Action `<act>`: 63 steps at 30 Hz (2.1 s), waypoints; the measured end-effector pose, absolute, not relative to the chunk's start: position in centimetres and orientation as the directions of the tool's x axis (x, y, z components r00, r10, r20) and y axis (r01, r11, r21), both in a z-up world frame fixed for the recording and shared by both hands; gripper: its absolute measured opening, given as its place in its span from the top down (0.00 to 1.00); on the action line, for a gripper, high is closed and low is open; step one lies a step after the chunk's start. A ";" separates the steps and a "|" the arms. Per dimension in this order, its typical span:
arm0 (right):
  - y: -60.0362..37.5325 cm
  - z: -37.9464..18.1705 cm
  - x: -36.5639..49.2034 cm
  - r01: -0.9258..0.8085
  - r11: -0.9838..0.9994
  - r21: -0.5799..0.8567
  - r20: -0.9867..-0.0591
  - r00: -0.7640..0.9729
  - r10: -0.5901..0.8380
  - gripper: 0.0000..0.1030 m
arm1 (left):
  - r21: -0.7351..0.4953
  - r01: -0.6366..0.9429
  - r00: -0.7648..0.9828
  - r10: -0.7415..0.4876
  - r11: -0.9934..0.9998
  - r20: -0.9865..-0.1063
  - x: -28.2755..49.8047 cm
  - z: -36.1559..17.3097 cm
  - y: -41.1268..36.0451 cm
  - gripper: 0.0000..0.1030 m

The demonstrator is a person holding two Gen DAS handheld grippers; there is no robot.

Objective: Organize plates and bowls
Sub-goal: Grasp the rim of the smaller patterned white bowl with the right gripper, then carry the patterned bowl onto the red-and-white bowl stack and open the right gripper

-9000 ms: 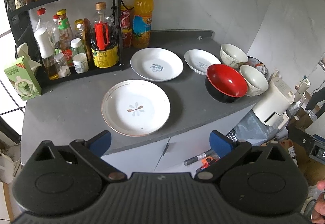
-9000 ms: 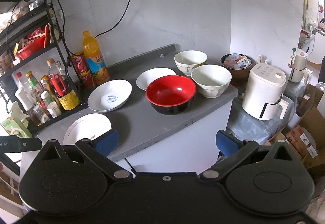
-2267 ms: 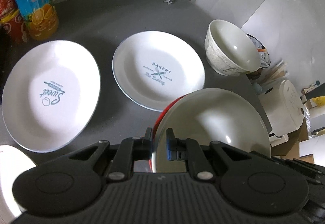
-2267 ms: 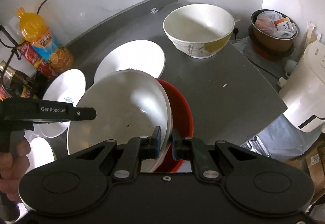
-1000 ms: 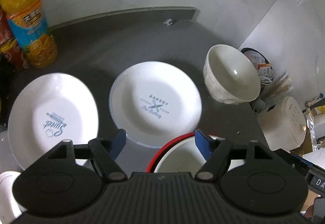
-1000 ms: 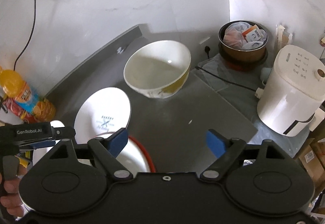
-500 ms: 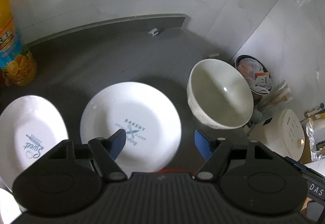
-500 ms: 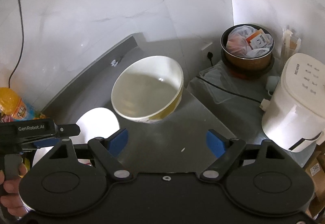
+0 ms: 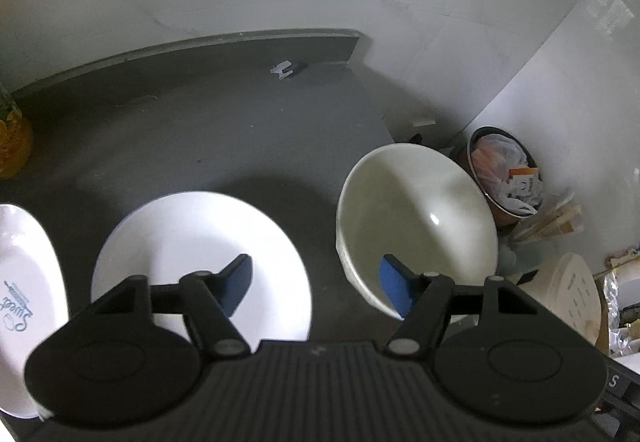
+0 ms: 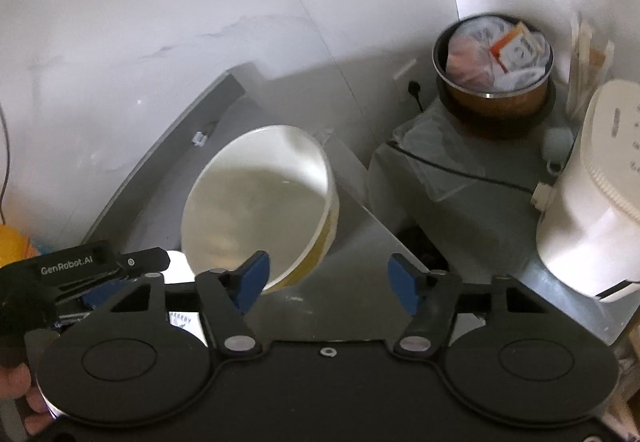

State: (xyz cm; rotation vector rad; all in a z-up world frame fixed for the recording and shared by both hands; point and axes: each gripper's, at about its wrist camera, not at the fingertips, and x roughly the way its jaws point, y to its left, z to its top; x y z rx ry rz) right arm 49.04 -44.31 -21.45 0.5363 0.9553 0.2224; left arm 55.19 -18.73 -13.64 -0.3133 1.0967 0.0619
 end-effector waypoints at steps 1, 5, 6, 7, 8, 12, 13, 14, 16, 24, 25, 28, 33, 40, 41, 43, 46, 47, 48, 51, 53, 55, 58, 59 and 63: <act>-44.4 -21.8 49.4 0.057 0.842 0.536 -0.715 0.560 0.418 0.44 | -0.221 -0.212 0.457 -0.103 0.952 -0.883 55.4 -13.9 -18.8 0.35; -44.9 -23.1 50.7 0.097 0.780 0.618 -0.691 0.540 0.481 0.48 | -0.240 -0.238 0.438 -0.117 0.941 -0.891 56.5 -15.2 -19.1 0.44; -44.8 -23.3 51.0 0.101 0.788 0.607 -0.700 0.537 0.470 0.48 | -0.243 -0.241 0.434 -0.120 0.940 -0.893 56.8 -15.5 -19.3 0.46; -44.6 -23.4 51.2 0.106 0.795 0.597 -0.709 0.534 0.461 0.48 | -0.240 -0.248 0.425 -0.117 0.938 -0.898 57.1 -15.9 -19.4 0.49; -44.5 -23.6 51.5 0.108 0.795 0.597 -0.711 0.531 0.461 0.48 | -0.236 -0.260 0.415 -0.113 0.936 -0.903 57.3 -16.3 -19.4 0.53; -44.2 -24.4 52.4 0.121 0.787 0.606 -0.717 0.511 0.474 0.54 | -0.250 -0.290 0.390 -0.124 0.924 -0.912 58.2 -17.5 -19.5 0.62; -44.1 -24.7 52.6 0.126 0.786 0.606 -0.720 0.507 0.474 0.56 | -0.244 -0.288 0.385 -0.121 0.926 -0.915 58.4 -17.7 -19.7 0.64; -44.0 -24.9 52.9 0.132 0.783 0.607 -0.723 0.500 0.477 0.56 | -0.238 -0.287 0.381 -0.118 0.928 -0.917 58.5 -17.9 -19.8 0.67; -43.7 -25.5 53.4 0.141 0.783 0.605 -0.733 0.482 0.480 0.56 | -0.238 -0.290 0.371 -0.121 0.927 -0.921 58.8 -18.4 -20.0 0.75; -42.0 -25.4 54.0 0.086 0.806 0.586 -0.741 0.461 0.489 0.77 | -0.248 -0.306 0.332 -0.141 0.919 -0.933 59.2 -18.8 -21.0 0.91; -42.0 -25.3 53.8 0.087 0.808 0.583 -0.742 0.462 0.486 0.77 | -0.251 -0.307 0.335 -0.143 0.918 -0.931 59.0 -18.6 -21.0 0.91; -41.9 -24.7 53.0 0.074 0.811 0.581 -0.735 0.475 0.484 0.77 | -0.261 -0.299 0.346 -0.150 0.918 -0.926 58.5 -18.0 -20.9 0.91; -41.8 -22.9 51.3 0.060 0.810 0.583 -0.721 0.498 0.482 0.77 | -0.279 -0.288 0.371 -0.162 0.916 -0.914 57.3 -16.6 -20.3 0.91; -41.3 -19.5 48.5 0.054 0.812 0.581 -0.691 0.559 0.458 0.77 | -0.306 -0.243 0.423 -0.183 0.921 -0.887 54.9 -13.3 -19.4 0.91; -41.2 -18.9 48.0 0.052 0.815 0.577 -0.688 0.570 0.450 0.77 | -0.309 -0.238 0.428 -0.186 0.921 -0.884 54.5 -12.9 -19.2 0.91; -41.3 -18.0 47.1 0.044 0.823 0.567 -0.681 0.586 0.438 0.77 | -0.320 -0.220 0.439 -0.200 0.921 -0.876 53.8 -12.1 -18.9 0.91; -41.1 -17.1 45.8 0.041 0.825 0.563 -0.674 0.602 0.430 0.77 | -0.329 -0.202 0.454 -0.209 0.923 -0.866 52.6 -11.0 -18.2 0.91; -41.1 -16.8 45.3 0.040 0.826 0.562 -0.671 0.606 0.427 0.77 | -0.331 -0.195 0.458 -0.213 0.923 -0.863 52.3 -10.7 -18.1 0.91; -41.0 -16.6 44.8 0.038 0.827 0.562 -0.668 0.611 0.426 0.77 | -0.333 -0.188 0.463 -0.215 0.924 -0.860 52.1 -10.5 -18.0 0.91; -40.6 -16.1 43.4 0.040 0.825 0.564 -0.663 0.618 0.423 0.77 | -0.341 -0.170 0.472 -0.228 0.925 -0.852 51.1 -9.8 -17.1 0.91; -40.2 -15.7 42.4 0.042 0.825 0.563 -0.661 0.622 0.419 0.77 | -0.343 -0.159 0.474 -0.233 0.926 -0.849 50.0 -9.4 -16.6 0.91; -39.8 -15.4 41.4 0.041 0.828 0.559 -0.659 0.628 0.414 0.77 | -0.340 -0.142 0.479 -0.236 0.930 -0.846 49.2 -9.0 -16.2 0.91; -39.2 -15.0 40.2 0.043 0.830 0.556 -0.658 0.634 0.407 0.77 | -0.340 -0.125 0.485 -0.241 0.932 -0.841 47.9 -8.5 -15.6 0.91; -39.0 -14.8 39.8 0.045 0.832 0.552 -0.659 0.635 0.403 0.77 | -0.341 -0.122 0.485 -0.244 0.932 -0.840 47.6 -8.4 -15.4 0.91; -38.4 -14.5 38.2 0.047 0.838 0.544 -0.661 0.640 0.393 0.77 | -0.348 -0.108 0.483 -0.257 0.931 -0.837 46.2 -8.1 -14.7 0.91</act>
